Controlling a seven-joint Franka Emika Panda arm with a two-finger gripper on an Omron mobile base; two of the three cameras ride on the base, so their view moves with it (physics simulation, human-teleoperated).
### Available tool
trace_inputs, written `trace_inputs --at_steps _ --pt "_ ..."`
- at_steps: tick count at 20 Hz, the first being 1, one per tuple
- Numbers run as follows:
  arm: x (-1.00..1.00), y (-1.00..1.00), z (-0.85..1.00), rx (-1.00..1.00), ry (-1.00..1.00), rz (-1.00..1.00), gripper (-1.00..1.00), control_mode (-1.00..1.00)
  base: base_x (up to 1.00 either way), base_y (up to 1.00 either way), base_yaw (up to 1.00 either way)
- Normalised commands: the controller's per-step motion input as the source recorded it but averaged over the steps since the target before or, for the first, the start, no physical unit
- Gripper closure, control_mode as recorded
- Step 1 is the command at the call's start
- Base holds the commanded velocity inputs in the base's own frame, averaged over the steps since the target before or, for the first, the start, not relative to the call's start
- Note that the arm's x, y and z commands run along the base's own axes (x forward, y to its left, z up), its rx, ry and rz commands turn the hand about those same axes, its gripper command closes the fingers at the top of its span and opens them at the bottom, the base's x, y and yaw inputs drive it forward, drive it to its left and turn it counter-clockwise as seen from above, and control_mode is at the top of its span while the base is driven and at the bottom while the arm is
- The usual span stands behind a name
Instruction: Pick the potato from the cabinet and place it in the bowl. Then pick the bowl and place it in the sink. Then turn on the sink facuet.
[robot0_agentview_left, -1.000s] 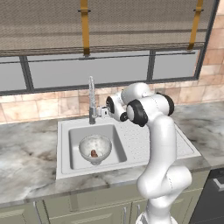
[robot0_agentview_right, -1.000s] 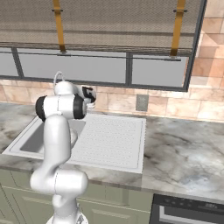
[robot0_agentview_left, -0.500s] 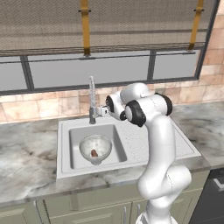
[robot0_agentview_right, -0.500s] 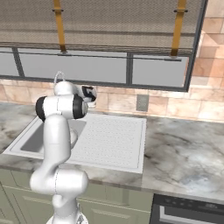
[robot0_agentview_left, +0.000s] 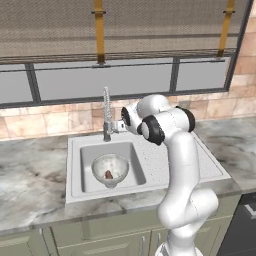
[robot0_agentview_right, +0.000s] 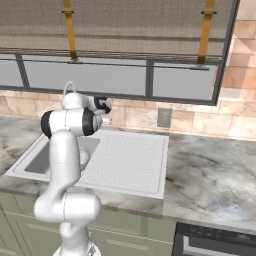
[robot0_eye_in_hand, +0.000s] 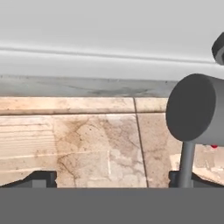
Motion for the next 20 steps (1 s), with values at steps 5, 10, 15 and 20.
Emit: trace_inputs --at_steps 5,10,15,20 --pt "0.00 -0.59 -0.70 0.00 0.05 -0.19 -1.00 -1.00 0.00 0.00 0.00" --pt "-0.08 -0.66 -0.89 0.00 0.06 -0.21 -1.00 -1.00 0.00 0.00 0.00" --pt "-0.14 -0.49 -0.88 -0.01 0.04 -0.20 -1.00 -1.00 0.00 0.00 0.00" --pt "-0.26 -0.37 -0.77 -0.01 0.01 -0.17 -1.00 -1.00 0.00 0.00 0.00"
